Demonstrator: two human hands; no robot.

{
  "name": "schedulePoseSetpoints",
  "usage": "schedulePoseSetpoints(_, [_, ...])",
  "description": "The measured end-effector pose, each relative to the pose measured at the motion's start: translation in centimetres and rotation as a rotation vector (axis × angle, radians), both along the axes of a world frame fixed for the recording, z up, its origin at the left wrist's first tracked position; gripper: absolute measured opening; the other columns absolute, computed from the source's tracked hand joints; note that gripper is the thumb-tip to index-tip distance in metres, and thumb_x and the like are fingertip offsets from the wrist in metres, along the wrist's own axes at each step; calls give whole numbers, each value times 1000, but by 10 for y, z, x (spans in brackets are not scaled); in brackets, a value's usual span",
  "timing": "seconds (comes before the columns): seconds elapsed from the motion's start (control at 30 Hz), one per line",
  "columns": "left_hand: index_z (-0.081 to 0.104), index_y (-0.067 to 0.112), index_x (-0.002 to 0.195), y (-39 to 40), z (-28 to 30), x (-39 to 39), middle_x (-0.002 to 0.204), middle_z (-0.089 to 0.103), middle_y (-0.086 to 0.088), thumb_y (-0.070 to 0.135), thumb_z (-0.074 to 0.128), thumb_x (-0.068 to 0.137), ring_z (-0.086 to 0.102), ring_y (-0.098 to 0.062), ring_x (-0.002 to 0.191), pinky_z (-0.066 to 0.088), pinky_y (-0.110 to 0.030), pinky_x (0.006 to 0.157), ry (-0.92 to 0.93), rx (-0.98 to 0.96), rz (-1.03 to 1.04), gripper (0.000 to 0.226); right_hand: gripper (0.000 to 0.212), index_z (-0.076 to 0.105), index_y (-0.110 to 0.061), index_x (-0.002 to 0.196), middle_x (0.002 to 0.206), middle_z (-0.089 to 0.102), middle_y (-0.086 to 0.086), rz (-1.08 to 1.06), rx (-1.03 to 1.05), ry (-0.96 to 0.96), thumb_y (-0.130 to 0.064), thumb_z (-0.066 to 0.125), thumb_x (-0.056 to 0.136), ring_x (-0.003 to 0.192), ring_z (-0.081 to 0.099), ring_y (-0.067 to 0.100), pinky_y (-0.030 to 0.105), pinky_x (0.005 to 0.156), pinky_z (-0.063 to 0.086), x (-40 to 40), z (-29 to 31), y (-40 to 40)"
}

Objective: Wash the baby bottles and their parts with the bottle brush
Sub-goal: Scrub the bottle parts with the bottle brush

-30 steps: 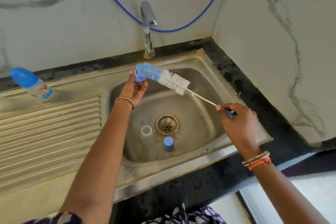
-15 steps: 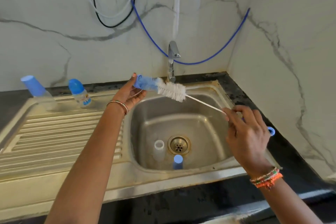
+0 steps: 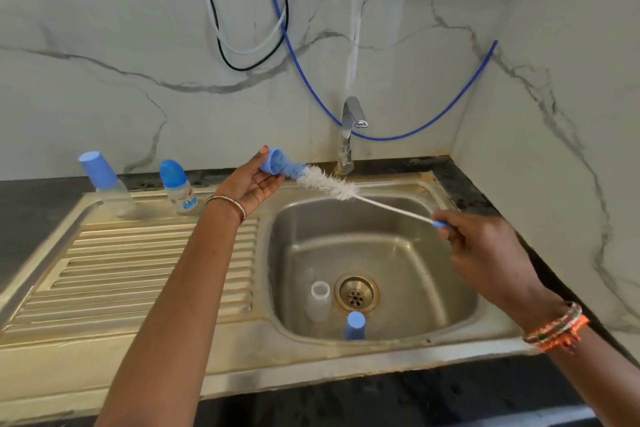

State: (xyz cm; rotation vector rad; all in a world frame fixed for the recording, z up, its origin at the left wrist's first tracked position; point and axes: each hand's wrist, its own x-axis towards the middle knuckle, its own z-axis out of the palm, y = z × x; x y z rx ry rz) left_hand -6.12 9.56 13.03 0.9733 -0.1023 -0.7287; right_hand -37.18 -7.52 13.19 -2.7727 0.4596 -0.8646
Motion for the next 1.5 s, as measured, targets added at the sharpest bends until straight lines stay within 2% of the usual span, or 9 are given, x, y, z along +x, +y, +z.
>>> schedulePoseSetpoints(0.17, [60, 7, 101, 3, 3, 8, 86, 72, -10, 23, 59, 92, 66, -22, 93, 56, -32, 83, -35, -43, 25, 18, 19, 68, -26, 87, 71, 67, -7, -32, 385, 106, -7, 65, 86, 67, 62, 8, 34, 67, 54, 16, -4, 7])
schedulePoseSetpoints(0.4, [57, 7, 102, -6, 7, 9, 94, 67, -13, 30, 60, 91, 65, -22, 92, 56, -29, 80, 20, -87, 111, 25, 41, 61, -21, 78, 70, 59, 3, -463, 179, 229, -61, 54, 83, 69, 57, 29, 32, 59, 40, 33, 15, -5])
schedulePoseSetpoints(0.7, [57, 7, 94, -10, -9, 6, 97, 61, -12, 31, 62, 90, 61, -19, 81, 52, -31, 85, 187, 2, 146, 25, 20, 74, -9, 94, 82, 62, 9, -370, -293, -416, -1, 59, 83, 81, 47, 25, 32, 76, 26, 34, 6, 10])
schedulePoseSetpoints(0.87, [55, 6, 89, -5, -13, 2, 92, 61, -15, 32, 61, 90, 61, -24, 83, 49, -34, 92, 252, -76, 180, 27, 19, 73, -7, 98, 86, 65, 9, -178, -330, -316, -6, 63, 82, 81, 52, 23, 30, 74, 32, 25, 4, 10])
schedulePoseSetpoints(0.93, [56, 4, 93, -2, -15, 7, 93, 64, -17, 31, 58, 92, 64, -26, 86, 49, -37, 94, 202, -150, 164, 27, 12, 74, -8, 94, 78, 66, 6, -178, -128, -133, -7, 66, 84, 69, 57, 20, 29, 61, 41, 21, 7, 12])
schedulePoseSetpoints(1.07, [57, 0, 102, 4, -19, 20, 87, 72, -15, 32, 42, 99, 72, -23, 79, 58, -34, 76, 96, -280, 89, 36, 27, 66, -1, 85, 46, 40, 0, -146, 1091, 512, -15, 45, 97, 37, 27, 8, 17, 35, 24, 14, 22, 4])
schedulePoseSetpoints(1.13, [57, -1, 105, 9, -22, 25, 89, 72, -16, 34, 43, 99, 72, -25, 81, 58, -34, 76, 112, -297, 77, 38, 29, 66, -4, 85, 45, 38, -2, -94, 1191, 480, -18, 45, 99, 35, 26, 7, 16, 33, 24, 11, 20, -5])
schedulePoseSetpoints(1.3, [55, 4, 99, 11, -23, 30, 86, 72, -14, 33, 52, 95, 70, -23, 82, 57, -34, 81, 59, -154, 112, 29, 13, 73, -25, 88, 71, 67, -12, -209, 368, -83, -16, 74, 79, 63, 59, -3, 9, 57, 44, 13, 13, 3])
schedulePoseSetpoints(1.5, [54, 7, 95, 4, -19, 25, 96, 62, -13, 33, 55, 93, 62, -23, 90, 49, -34, 91, 38, -34, 147, 26, 21, 75, -15, 99, 87, 72, 2, -211, -39, -260, -5, 71, 80, 78, 62, 23, 42, 65, 49, 16, 4, 6])
